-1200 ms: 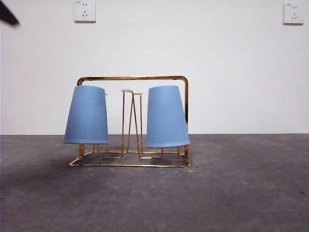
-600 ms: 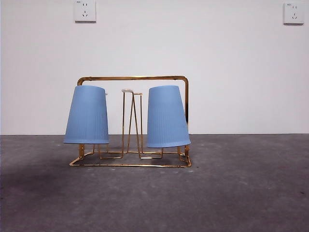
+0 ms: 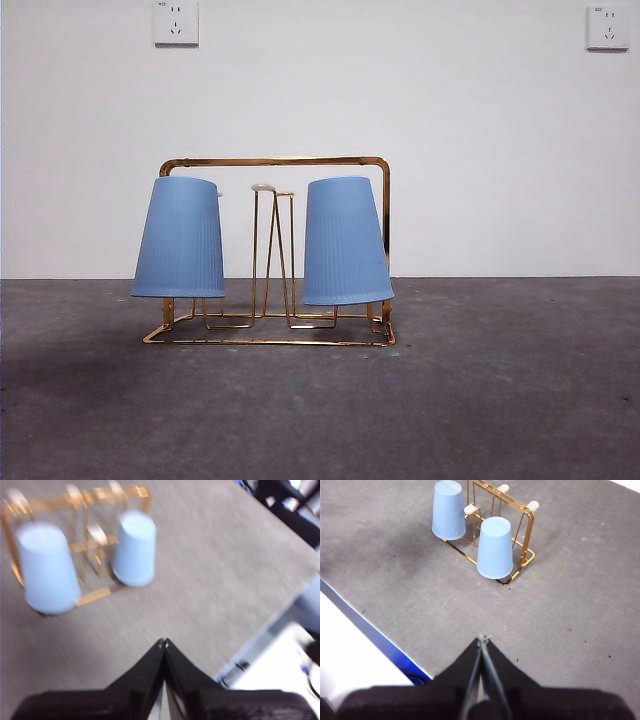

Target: Pick up cup 1,put cup 1 in the cup rack,pick up cup 2,put cup 2 in the cup rack

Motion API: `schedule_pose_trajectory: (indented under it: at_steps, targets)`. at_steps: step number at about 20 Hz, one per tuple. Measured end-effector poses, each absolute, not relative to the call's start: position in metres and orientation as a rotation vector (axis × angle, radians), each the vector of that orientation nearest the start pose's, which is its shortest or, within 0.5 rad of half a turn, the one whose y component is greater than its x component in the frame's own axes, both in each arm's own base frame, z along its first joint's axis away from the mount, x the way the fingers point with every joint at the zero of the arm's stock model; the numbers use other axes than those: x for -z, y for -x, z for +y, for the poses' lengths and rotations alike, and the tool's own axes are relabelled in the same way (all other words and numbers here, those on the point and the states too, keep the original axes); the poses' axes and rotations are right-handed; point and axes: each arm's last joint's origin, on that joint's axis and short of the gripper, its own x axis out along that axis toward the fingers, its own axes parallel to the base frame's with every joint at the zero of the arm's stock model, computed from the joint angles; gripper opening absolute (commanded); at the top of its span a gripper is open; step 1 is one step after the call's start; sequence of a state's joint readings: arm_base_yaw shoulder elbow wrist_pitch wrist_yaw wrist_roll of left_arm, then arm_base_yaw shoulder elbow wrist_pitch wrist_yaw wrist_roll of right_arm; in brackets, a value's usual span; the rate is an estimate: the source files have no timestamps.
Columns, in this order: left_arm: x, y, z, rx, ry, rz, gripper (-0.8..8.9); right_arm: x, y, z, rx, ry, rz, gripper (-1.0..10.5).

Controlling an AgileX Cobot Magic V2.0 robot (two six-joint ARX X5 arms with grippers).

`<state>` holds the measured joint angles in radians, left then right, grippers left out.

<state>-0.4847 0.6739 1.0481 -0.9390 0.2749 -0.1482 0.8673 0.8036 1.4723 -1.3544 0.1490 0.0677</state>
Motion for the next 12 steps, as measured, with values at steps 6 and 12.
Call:
schedule_pose_trajectory:
  at_steps: [6, 12]
  targets:
    - [-0.370, -0.099, -0.055, 0.544, -0.013, 0.485, -0.01, -0.431, -0.046, 0.048, -0.667, 0.278, 0.634, 0.0]
    - [-0.400, -0.090, -0.027, 0.339, -0.152, -0.030, -0.01, -0.431, -0.046, 0.048, -0.667, 0.277, 0.634, 0.0]
